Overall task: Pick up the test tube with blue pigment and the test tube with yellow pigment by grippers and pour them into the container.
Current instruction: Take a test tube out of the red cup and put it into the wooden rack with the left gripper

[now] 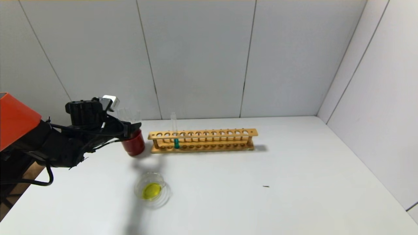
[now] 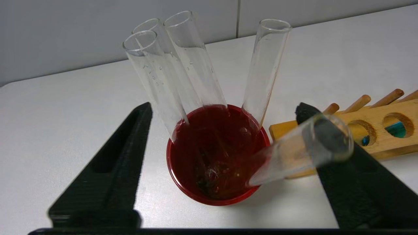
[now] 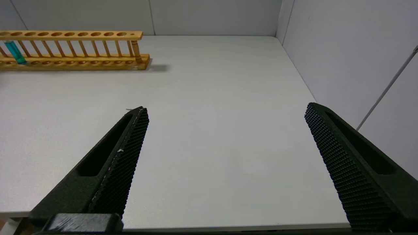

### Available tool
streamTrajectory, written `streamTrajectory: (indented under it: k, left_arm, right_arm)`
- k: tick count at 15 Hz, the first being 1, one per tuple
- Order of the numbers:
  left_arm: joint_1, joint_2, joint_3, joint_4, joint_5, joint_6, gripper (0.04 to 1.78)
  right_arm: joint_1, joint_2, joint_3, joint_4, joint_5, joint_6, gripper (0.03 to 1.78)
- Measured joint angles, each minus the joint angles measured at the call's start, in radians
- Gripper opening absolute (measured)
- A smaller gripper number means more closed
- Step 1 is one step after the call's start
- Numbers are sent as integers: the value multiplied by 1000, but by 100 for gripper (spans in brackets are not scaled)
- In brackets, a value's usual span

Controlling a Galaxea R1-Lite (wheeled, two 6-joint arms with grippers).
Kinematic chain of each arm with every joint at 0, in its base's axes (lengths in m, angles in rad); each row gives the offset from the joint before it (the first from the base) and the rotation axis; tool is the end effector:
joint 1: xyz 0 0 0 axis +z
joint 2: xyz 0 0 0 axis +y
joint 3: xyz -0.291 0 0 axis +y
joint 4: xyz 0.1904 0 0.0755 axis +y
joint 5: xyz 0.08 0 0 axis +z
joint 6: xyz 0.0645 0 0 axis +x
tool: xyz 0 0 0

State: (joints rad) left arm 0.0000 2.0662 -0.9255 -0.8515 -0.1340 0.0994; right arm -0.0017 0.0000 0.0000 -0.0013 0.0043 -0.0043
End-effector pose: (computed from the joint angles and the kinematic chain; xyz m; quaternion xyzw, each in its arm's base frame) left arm 0.4243 -0.0086 0.0734 0.0394 0.1403 -0.0733 0.9866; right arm 0.0439 0.0002 0.0757 -0.0022 -0.0007 0.0013 1.0000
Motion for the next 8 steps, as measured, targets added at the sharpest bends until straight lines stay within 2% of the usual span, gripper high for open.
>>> streamTrajectory:
  k: [3,8]
  left_arm:
    - [0,-9,-3,4,-1,0,175]
    - [0,-48,-26,53,-3,0,175]
  right_arm:
    - [0,0,0,0,0,0,175]
    - [0,0,0,0,0,0,175]
